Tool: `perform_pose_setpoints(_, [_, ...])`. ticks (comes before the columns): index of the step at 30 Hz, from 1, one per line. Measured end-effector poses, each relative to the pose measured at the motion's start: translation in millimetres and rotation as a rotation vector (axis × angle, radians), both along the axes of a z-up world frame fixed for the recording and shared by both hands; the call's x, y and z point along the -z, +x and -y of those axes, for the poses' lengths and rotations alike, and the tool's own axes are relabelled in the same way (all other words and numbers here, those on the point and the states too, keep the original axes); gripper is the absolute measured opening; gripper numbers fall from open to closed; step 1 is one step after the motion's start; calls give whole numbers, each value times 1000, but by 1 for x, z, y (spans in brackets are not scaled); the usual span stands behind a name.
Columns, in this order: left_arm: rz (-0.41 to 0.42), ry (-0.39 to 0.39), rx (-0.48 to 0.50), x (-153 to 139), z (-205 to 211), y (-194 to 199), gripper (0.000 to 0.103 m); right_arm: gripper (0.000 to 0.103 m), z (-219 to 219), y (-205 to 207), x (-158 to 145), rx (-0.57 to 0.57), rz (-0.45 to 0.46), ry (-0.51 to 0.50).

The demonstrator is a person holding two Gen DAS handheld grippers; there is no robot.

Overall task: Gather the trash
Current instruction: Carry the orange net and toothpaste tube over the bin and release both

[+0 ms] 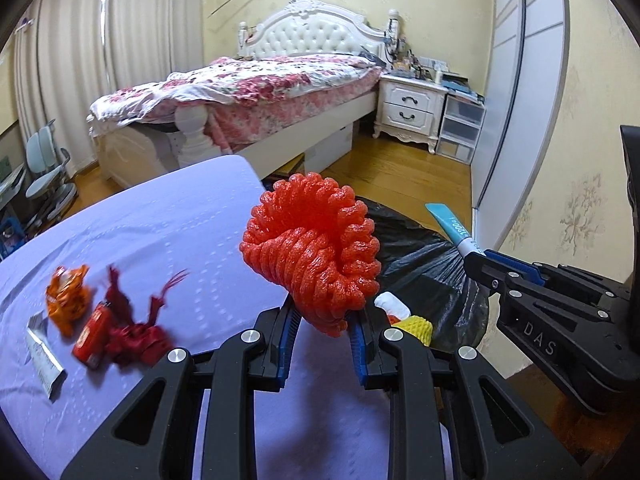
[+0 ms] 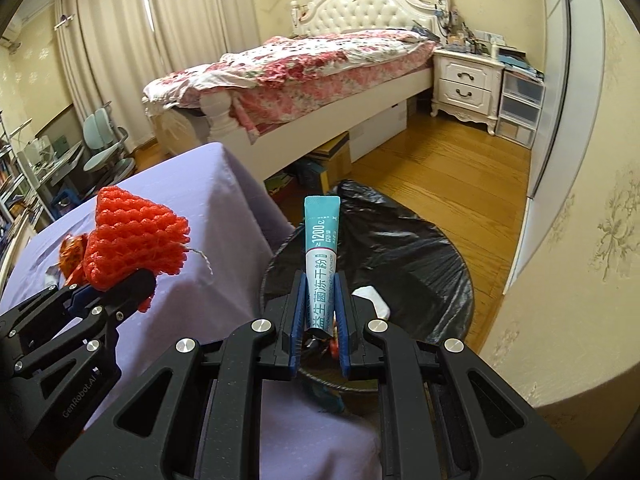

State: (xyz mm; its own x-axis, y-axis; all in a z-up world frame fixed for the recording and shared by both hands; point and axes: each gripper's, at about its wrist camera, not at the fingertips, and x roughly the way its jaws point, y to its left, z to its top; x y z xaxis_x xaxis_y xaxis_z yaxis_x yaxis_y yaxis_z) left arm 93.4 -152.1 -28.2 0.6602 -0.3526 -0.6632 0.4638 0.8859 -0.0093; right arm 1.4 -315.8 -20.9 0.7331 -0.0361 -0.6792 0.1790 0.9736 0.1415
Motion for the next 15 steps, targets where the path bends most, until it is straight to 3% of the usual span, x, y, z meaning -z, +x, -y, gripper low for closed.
perform_pose_setpoints(15, [-20, 42, 54, 4, 49, 19, 26, 14, 41, 13, 16, 48, -30, 20])
